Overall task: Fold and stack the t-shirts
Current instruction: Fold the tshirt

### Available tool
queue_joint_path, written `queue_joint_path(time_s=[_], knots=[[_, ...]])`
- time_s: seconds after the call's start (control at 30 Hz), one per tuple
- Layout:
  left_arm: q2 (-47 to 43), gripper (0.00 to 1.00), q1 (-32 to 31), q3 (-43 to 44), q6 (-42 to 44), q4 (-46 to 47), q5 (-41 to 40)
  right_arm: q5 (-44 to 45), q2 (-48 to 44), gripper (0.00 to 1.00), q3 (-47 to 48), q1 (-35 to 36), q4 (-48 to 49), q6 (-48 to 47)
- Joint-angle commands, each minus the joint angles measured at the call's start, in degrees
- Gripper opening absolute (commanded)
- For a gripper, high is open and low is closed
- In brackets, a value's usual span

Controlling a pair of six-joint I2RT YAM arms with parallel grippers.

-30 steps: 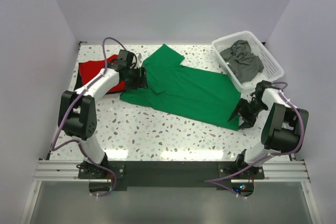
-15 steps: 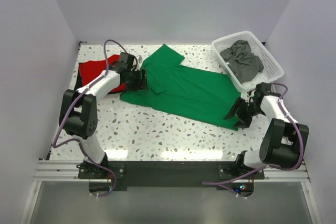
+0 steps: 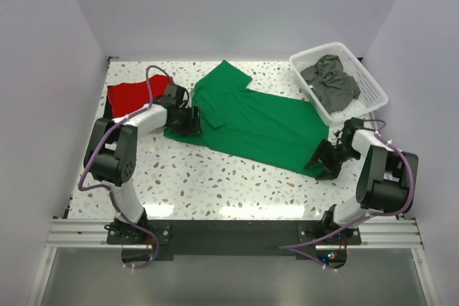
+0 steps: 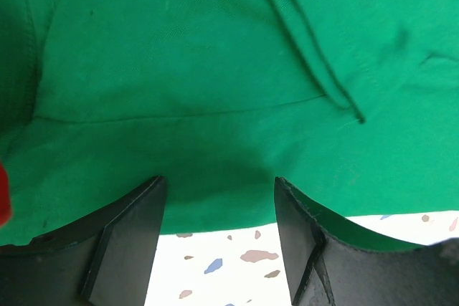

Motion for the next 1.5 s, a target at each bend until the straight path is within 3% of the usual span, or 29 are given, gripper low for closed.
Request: queue_joint_path(time_s=[0.0, 0.4, 0.53, 0.73, 1.07, 1.47], knots=[[-0.5, 0.67, 0.6, -3.0, -0.2, 3.9, -1.5, 4.9, 0.8, 0.6, 2.2, 0.2, -3.5, 0.6], [-4.9, 0.68, 0.6, -7.4, 0.7, 2.8, -5.3, 10.3, 1.1, 0.61, 1.2, 0.0, -9.5, 4.4], [-7.1, 0.68, 0.5, -8.4, 1.8, 3.5, -2.7, 9.4, 0.1, 0.61, 0.5, 0.0, -9.7, 4.5], [-9.2, 0.69, 0.5, -2.2, 1.2, 2.3, 2.9, 6.2, -3.0, 0.61, 4.5, 0.0, -12.4, 4.0], [2.0, 0.64, 0.5, 10.8, -4.4, 3.0, 7.0, 3.3, -5.9, 0.6, 12.5, 0.0, -15.4, 4.8], [11.2, 0.56, 0.5, 17.6, -6.5, 1.9, 6.7, 2.9, -6.5, 0.6, 13.1, 0.0, -14.9, 5.4]])
